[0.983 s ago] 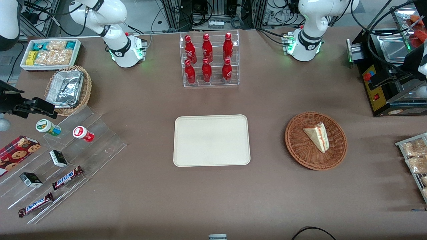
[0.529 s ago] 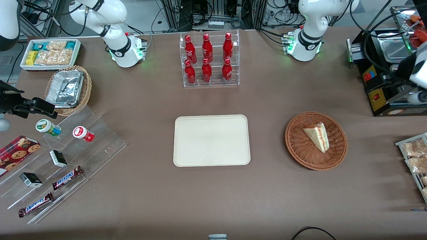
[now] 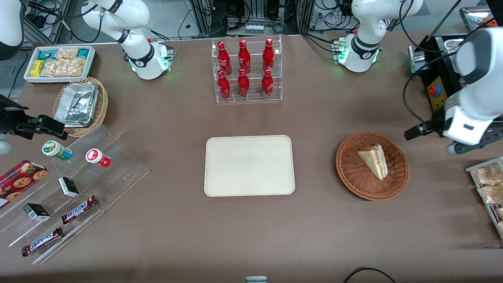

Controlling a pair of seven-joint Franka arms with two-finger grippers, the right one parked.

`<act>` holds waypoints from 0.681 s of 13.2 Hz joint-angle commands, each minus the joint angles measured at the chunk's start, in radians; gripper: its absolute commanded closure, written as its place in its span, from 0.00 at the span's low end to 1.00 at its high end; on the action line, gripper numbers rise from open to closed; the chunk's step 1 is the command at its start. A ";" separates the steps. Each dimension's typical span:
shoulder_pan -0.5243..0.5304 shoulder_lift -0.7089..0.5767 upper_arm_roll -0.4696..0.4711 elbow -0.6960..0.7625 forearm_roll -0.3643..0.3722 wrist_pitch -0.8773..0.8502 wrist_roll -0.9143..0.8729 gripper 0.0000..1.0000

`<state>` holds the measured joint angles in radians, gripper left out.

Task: Place sandwich from basket to tray
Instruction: 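Lower the open left gripper over the wrapped sandwich in the wicker basket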

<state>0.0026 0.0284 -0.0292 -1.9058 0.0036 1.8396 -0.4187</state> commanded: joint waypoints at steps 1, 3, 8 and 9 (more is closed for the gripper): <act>-0.010 0.005 -0.012 -0.073 0.003 0.084 -0.171 0.00; -0.010 0.040 -0.038 -0.084 0.003 0.110 -0.221 0.00; -0.023 0.099 -0.046 -0.110 0.004 0.164 -0.221 0.00; -0.023 0.106 -0.046 -0.116 0.003 0.180 -0.221 0.00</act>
<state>-0.0122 0.1196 -0.0739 -2.0101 0.0036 1.9862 -0.6200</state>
